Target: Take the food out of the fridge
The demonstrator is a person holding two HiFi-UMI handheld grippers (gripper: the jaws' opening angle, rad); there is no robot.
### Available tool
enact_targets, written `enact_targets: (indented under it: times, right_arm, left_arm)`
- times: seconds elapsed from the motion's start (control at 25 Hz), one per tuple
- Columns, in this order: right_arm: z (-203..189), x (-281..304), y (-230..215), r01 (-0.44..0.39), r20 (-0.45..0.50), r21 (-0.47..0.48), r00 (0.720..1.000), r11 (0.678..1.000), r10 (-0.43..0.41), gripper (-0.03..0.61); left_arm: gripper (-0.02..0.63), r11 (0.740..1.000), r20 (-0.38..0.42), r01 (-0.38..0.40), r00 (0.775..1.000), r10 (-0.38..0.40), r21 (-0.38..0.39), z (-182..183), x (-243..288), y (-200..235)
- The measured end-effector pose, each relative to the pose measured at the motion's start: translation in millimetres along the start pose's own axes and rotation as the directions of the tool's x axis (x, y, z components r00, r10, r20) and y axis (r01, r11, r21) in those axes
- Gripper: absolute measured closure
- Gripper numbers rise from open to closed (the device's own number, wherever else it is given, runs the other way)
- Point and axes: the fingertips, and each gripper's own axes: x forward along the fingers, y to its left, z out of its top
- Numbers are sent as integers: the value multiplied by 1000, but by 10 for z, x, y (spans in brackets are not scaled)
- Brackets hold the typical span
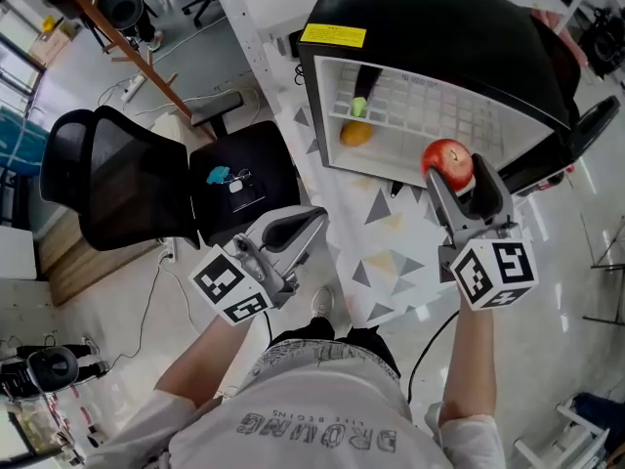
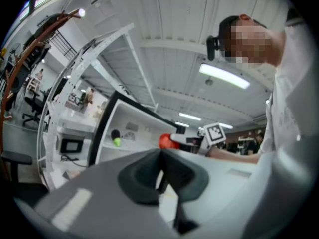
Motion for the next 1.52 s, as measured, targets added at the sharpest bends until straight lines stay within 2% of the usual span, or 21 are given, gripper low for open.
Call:
enact_targets:
  times: [0.72, 1.52]
  right_arm:
    - [-162, -407, 360, -21, -1, 39, 1000, 999, 22, 253]
    - [-331, -736, 600, -61, -34, 92, 997, 994, 65, 253]
  left_arm:
    - [607, 999, -2, 40, 999, -40, 21, 33, -59, -148]
    - [607, 1000, -23, 29, 999, -29, 10, -94, -71, -131]
